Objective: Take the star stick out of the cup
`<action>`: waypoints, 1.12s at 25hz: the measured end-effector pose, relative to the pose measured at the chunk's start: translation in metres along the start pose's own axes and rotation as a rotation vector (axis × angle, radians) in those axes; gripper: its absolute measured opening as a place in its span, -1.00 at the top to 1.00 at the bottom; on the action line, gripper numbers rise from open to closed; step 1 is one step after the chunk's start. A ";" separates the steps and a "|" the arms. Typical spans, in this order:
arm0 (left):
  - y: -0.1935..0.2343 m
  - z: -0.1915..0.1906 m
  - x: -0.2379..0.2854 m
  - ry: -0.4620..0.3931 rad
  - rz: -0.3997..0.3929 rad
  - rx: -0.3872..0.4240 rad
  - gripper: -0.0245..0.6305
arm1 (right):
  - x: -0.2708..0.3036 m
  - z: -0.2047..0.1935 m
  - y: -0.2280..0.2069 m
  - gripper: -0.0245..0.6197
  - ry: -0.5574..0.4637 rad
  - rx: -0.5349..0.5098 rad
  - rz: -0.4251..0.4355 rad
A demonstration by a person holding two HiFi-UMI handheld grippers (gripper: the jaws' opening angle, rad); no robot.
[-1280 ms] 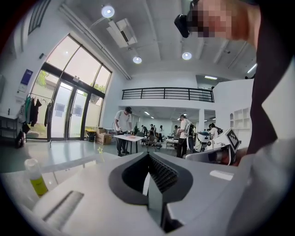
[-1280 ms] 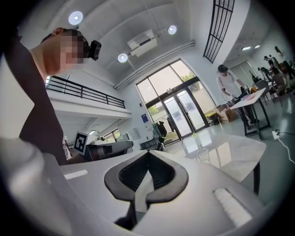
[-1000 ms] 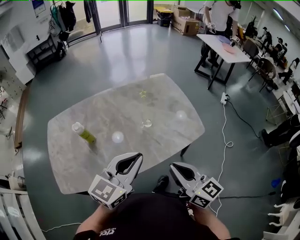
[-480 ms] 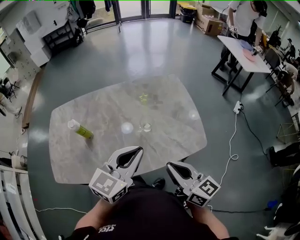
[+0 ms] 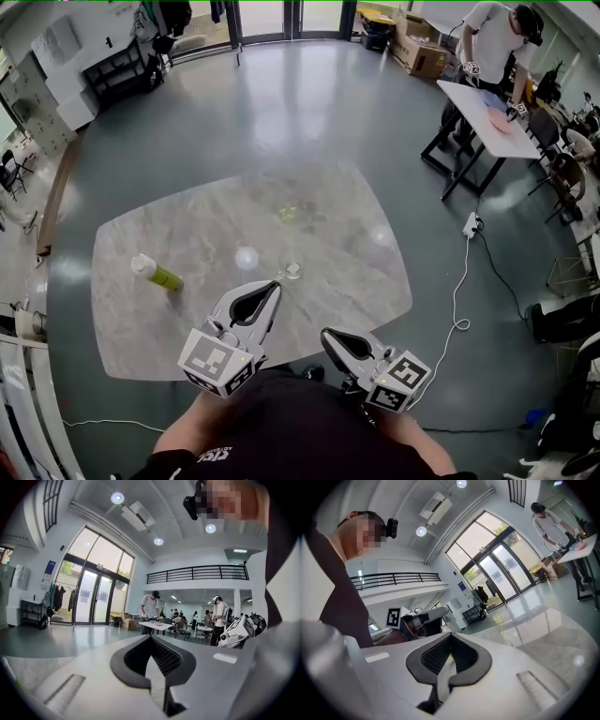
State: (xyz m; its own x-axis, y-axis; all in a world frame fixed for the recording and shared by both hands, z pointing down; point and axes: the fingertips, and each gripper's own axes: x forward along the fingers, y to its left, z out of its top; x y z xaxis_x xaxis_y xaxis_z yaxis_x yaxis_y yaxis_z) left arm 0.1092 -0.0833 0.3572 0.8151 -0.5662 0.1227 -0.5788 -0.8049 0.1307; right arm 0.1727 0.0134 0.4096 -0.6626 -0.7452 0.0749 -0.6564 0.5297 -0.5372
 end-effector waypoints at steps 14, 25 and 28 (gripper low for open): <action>0.051 -0.033 0.027 0.044 -0.122 0.019 0.67 | 0.086 0.020 -0.027 0.89 0.055 -0.084 -0.029; 0.087 -0.090 0.072 0.149 -0.120 0.018 0.45 | 0.102 0.011 -0.080 0.89 0.088 -0.060 -0.094; 0.096 -0.107 0.082 0.162 -0.119 -0.005 0.41 | 0.096 -0.001 -0.089 0.89 0.134 -0.075 -0.114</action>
State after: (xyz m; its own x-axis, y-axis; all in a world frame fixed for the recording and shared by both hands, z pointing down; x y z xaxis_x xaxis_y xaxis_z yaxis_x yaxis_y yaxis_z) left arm 0.1174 -0.1882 0.4848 0.8634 -0.4309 0.2624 -0.4790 -0.8634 0.1584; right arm 0.1672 -0.1049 0.4653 -0.6216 -0.7438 0.2458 -0.7514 0.4776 -0.4552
